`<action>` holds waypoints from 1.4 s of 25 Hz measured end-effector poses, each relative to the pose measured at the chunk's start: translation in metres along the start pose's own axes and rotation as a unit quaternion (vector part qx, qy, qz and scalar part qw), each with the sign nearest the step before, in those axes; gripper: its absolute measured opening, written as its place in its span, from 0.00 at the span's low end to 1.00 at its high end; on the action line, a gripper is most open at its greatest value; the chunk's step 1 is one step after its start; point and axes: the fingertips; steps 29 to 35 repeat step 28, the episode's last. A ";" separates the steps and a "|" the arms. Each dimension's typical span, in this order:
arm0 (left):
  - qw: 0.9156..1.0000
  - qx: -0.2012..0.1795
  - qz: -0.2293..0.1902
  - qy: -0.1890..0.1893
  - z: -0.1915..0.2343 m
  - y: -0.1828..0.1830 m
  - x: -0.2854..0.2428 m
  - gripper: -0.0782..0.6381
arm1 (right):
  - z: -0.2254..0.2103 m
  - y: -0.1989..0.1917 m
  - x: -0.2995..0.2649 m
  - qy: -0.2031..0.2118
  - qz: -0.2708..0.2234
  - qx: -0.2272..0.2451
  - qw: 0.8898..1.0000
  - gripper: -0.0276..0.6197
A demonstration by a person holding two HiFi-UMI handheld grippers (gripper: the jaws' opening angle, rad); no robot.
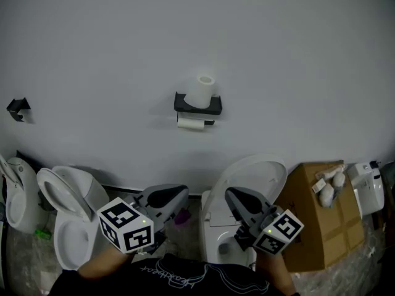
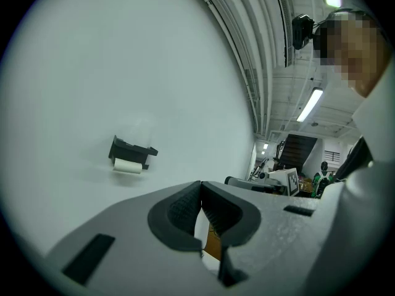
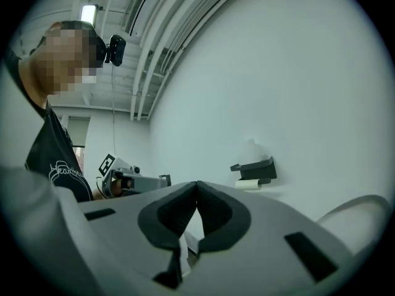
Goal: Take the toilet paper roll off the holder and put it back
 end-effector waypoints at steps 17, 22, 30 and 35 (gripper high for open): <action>1.000 -0.022 -0.009 0.007 -0.049 -0.017 0.017 0.12 | 0.036 0.000 0.044 0.025 -0.019 -0.039 0.999 0.05; 1.000 -0.020 -0.014 0.004 -0.053 -0.016 0.017 0.12 | 0.038 -0.001 0.048 0.017 -0.014 -0.031 0.999 0.05; 1.000 -0.018 -0.013 0.001 -0.057 -0.018 0.016 0.12 | 0.040 -0.003 0.050 0.016 -0.007 -0.026 1.000 0.05; 1.000 -0.018 -0.013 0.001 -0.057 -0.018 0.016 0.12 | 0.040 -0.003 0.050 0.016 -0.007 -0.026 1.000 0.05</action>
Point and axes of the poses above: the fingertips, and each gripper's own axes: x backward along the fingers, z to its left, y out of its top, and after that the axes turned 5 degrees about y, right-handed
